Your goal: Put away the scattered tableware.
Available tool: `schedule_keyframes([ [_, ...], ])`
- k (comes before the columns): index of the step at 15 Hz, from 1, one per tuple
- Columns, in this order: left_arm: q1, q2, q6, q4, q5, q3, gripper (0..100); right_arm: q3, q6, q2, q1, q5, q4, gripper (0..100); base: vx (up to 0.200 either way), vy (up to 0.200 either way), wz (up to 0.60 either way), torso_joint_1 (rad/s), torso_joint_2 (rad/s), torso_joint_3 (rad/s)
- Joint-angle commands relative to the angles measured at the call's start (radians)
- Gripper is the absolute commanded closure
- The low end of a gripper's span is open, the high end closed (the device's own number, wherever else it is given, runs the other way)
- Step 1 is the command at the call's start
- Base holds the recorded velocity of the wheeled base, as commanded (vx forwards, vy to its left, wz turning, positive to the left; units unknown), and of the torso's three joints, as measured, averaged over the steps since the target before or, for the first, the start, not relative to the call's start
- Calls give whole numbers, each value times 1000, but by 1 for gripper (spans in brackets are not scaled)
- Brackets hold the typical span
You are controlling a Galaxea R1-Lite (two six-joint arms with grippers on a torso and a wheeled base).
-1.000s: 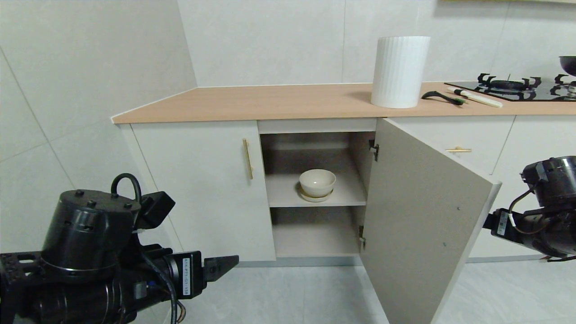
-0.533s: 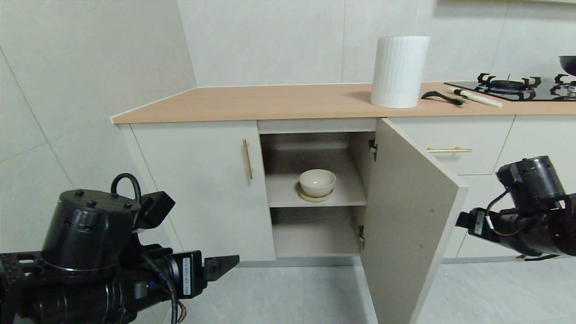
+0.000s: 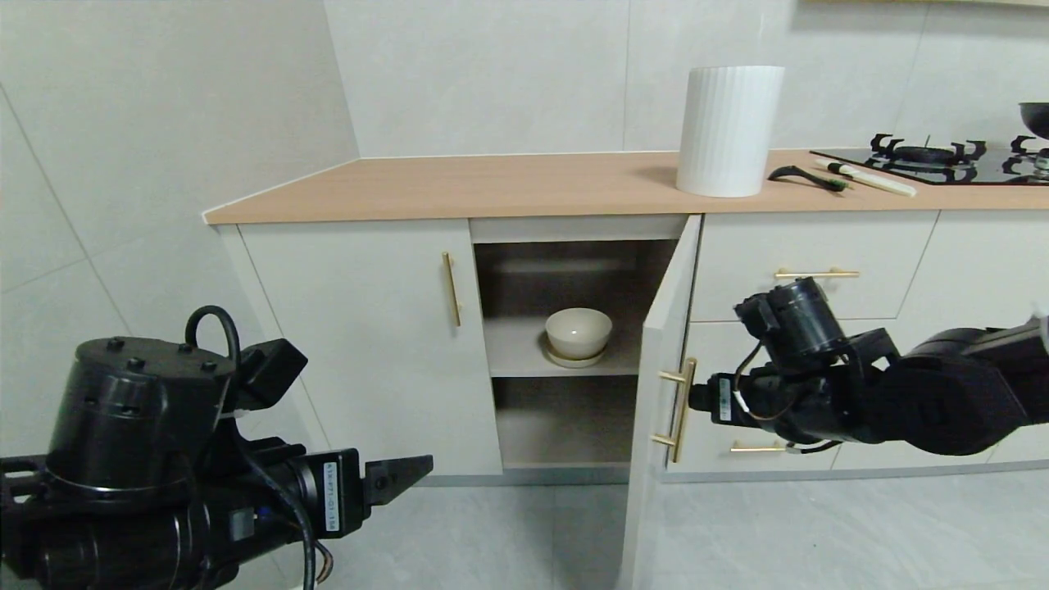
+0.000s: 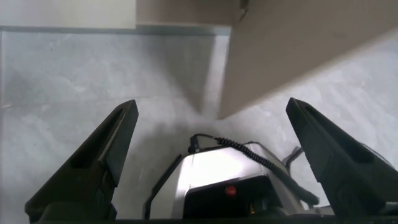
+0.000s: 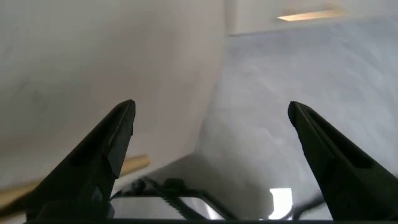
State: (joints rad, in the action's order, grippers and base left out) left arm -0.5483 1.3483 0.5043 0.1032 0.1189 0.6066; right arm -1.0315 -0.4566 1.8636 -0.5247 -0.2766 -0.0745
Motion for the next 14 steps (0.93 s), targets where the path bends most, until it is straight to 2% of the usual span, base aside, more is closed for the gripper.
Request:
schedule_keyframes([
  [1, -1, -23, 0, 1, -1, 2, 0, -108, 38, 109, -20, 53, -1, 0, 0, 0, 0, 0, 0, 0],
  [6, -1, -14, -6, 1, -1, 2, 0, -200, 26, 184, -37, 103, -16, 0, 0, 0, 0, 0, 0, 0],
  [14, 1, -9, -7, -2, 1, -1, 0, -211, -7, 304, -31, 97, -226, 0, 0, 0, 0, 0, 0, 0],
])
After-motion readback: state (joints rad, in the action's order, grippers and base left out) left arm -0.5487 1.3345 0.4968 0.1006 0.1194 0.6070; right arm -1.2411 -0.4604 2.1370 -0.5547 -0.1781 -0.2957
